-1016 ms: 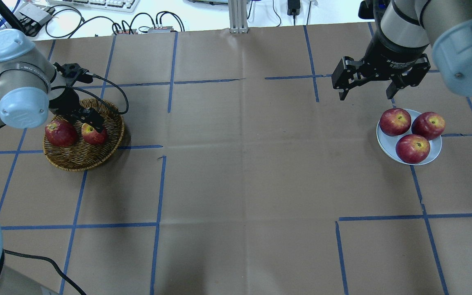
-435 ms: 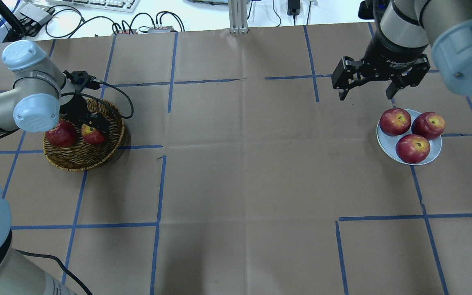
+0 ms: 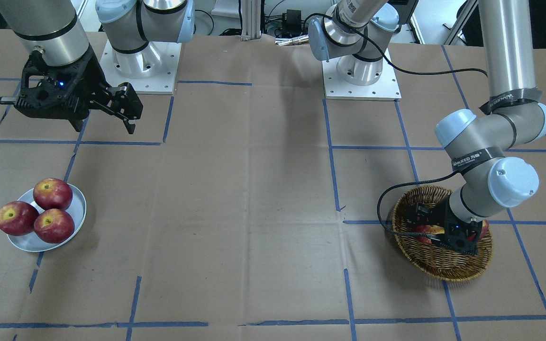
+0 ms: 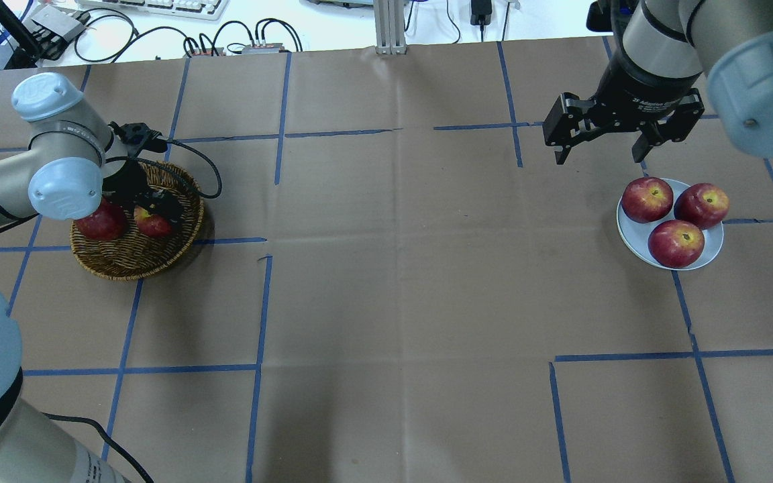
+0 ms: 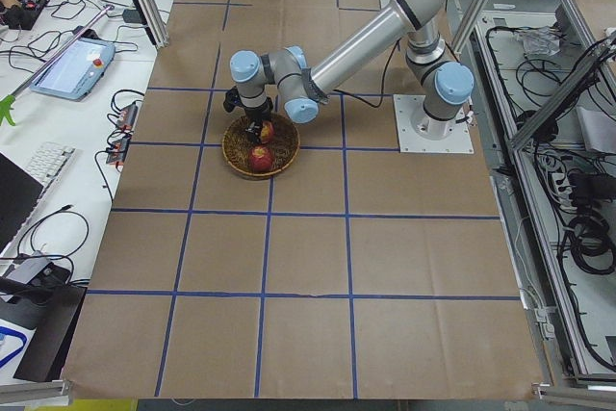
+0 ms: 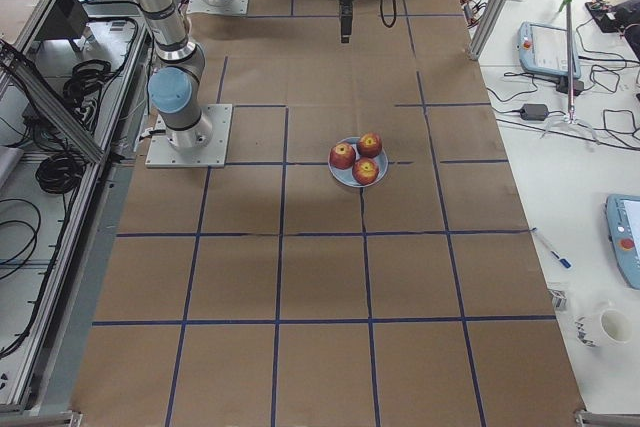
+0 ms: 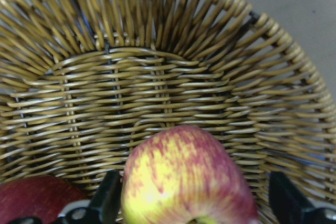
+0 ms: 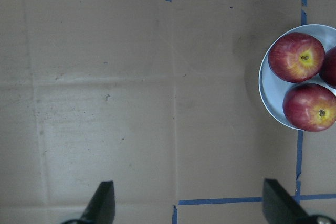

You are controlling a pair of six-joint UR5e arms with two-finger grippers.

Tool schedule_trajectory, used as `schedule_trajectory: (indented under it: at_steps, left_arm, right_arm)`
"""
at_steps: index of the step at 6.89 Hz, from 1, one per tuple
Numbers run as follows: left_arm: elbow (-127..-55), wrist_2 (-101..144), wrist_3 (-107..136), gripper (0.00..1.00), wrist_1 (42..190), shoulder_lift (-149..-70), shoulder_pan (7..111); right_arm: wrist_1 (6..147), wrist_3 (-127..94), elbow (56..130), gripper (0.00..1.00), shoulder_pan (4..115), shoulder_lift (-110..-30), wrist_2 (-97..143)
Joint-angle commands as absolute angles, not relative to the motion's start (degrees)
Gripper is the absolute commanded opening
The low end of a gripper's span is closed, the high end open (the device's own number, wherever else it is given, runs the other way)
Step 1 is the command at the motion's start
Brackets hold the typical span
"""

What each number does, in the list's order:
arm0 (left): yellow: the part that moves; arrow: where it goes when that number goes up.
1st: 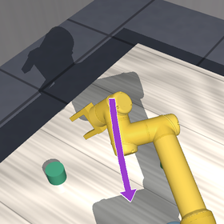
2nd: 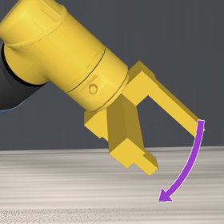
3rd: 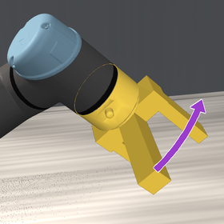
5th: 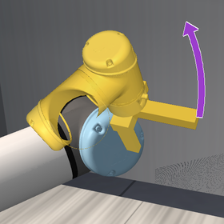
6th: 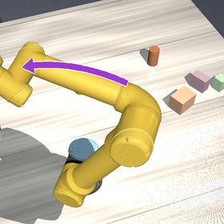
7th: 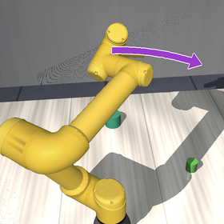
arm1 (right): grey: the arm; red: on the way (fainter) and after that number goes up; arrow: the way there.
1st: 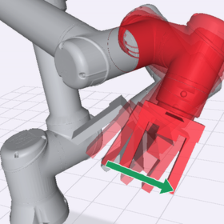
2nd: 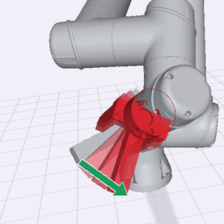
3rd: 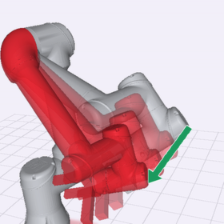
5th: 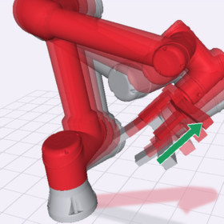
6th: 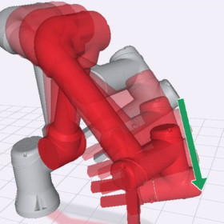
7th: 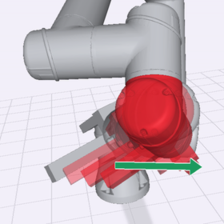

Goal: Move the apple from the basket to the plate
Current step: 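Position the left gripper over the yellow-red apple and close on it, then lift the yellow-red apple with the left gripper and carry it toward the table center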

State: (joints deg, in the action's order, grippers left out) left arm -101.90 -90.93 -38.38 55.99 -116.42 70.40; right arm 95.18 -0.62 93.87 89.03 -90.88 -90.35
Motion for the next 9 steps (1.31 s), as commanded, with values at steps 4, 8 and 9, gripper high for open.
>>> schedule_trajectory:
  at_steps: [4, 8, 9]
  left_arm:
    - [-99.84, -91.49, -21.96, 0.36, 64.2, -107.62, 75.9]
    - [-100.99, -90.88, 18.71, 0.36, 68.21, -104.58, 100.66]
    - [-100.03, -90.01, 27.77, 0.36, 67.68, -107.03, 105.42]
  right_arm:
    - [95.19, -0.62, 93.78, 1.0, 89.03, -90.88, -90.35]
    - [95.19, -0.62, 93.78, 1.0, 89.03, -90.88, -90.35]
    - [95.19, -0.62, 93.78, 1.0, 89.03, -90.88, -90.35]
